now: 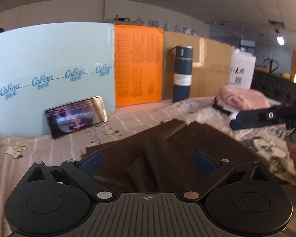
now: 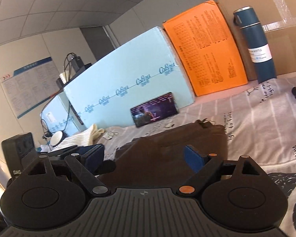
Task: Fold clothes
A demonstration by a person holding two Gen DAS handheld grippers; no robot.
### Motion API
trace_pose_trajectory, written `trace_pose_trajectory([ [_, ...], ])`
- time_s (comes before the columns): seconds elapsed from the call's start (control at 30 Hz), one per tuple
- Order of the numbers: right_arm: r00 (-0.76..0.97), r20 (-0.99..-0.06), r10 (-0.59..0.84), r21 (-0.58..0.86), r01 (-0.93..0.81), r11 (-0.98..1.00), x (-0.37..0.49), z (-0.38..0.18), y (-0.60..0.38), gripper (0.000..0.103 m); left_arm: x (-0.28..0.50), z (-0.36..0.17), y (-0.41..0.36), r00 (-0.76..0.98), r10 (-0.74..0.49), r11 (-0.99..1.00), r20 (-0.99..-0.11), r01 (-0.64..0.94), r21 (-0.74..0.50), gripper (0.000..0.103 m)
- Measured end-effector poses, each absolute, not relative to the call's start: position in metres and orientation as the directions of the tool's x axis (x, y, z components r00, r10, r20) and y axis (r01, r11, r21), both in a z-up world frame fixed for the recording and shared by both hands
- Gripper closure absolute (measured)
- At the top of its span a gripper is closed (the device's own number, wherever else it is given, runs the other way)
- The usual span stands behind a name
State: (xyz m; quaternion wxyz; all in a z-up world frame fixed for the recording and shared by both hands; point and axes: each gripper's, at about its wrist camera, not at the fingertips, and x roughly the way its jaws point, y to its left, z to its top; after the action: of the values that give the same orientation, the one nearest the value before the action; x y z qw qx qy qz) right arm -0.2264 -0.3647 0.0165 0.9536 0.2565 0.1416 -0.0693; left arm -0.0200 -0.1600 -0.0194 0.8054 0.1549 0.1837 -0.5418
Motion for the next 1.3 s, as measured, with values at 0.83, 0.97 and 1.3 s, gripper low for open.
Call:
trace_pose_trajectory([
  [0.83, 0.880, -0.473, 0.047, 0.664, 0.321, 0.676, -0.213, -0.035, -0.426, 0.014, 0.074, -0.046, -0.126, -0.060, -0.884, 0.342, -0.464, 0.592, -0.730, 0.000],
  [0.97, 0.881, -0.452, 0.142, 0.709, 0.258, 0.656, -0.209, -0.037, -0.424, 0.011, 0.069, -0.047, -0.133, -0.116, -0.895, 0.287, -0.430, 0.588, -0.756, 0.000],
  [1.3, 0.884, -0.425, 0.192, 0.732, 0.211, 0.648, -0.207, -0.036, -0.419, 0.009, 0.057, -0.051, -0.142, -0.283, -0.914, 0.093, -0.290, 0.550, -0.830, 0.000],
])
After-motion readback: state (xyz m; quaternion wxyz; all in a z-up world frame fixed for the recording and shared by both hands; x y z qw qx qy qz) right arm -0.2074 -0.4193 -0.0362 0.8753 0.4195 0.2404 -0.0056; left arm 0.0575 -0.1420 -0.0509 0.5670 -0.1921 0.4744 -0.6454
